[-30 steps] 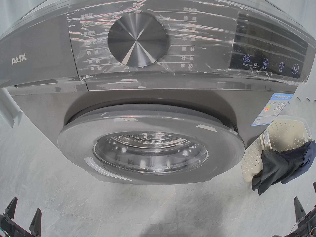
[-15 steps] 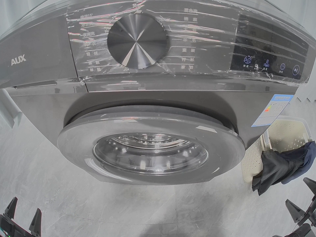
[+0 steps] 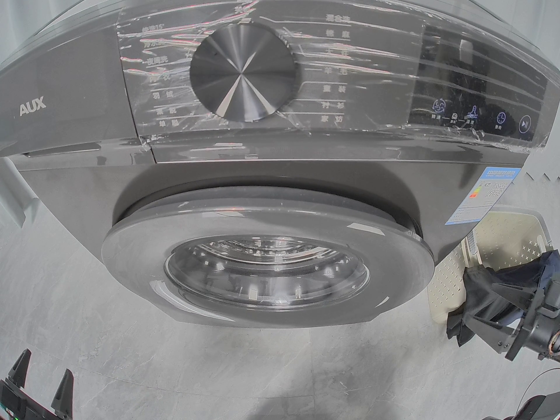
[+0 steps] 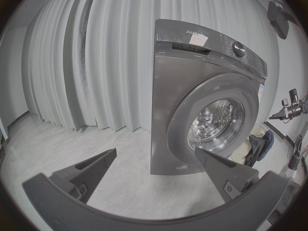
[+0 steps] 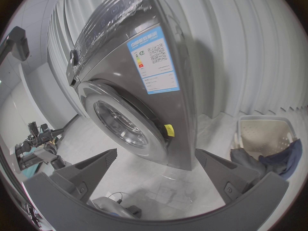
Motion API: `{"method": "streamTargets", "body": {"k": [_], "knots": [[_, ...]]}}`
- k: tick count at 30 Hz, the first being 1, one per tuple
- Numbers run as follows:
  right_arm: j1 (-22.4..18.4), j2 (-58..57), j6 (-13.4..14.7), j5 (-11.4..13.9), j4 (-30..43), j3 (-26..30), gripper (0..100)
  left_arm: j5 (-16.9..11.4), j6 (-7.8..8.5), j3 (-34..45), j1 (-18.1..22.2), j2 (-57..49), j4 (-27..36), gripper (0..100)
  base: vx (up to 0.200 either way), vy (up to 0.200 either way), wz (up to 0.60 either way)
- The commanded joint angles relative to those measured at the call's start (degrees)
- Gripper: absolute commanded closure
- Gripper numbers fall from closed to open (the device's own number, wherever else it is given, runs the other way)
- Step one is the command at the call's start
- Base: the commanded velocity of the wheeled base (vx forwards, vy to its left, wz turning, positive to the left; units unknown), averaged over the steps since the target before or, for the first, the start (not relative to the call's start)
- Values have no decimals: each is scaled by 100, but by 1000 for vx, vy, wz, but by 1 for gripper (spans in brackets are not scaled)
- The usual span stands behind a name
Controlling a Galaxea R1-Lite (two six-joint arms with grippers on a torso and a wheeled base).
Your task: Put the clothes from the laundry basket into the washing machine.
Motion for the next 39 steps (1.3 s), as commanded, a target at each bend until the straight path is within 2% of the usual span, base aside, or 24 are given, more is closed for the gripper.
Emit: {"method": "streamTargets", "body": {"k": [1,2,4,19,25,29,36,39], "knots": [[1486,1952,568,-1011,-1231,-34,0,2,-3,92,1,-68,2,0,0,0,0],[1644,2136,630,-1178,-1425,-43,0,2,-3,92,1,-68,2,0,0,0,0],[1750,2356,621,-1275,-1653,-86,0,2,-3,92,1,-68,2,0,0,0,0],[1776,3112,559,-1231,-1776,-737,0,-7,-3,92,1,-68,2,0,0,0,0],[1925,3130,559,-1249,-1776,-693,0,-7,-3,92,1,-68,2,0,0,0,0],[1996,2954,551,-1249,-1768,-394,0,-7,-3,92,1,-68,2,0,0,0,0],[1618,2927,287,-1240,-1768,-552,0,-7,-3,92,1,-68,11,0,0,0,0],[1503,3077,217,-1125,-1776,-798,0,-7,-3,92,1,-68,2,0,0,0,0]]}}
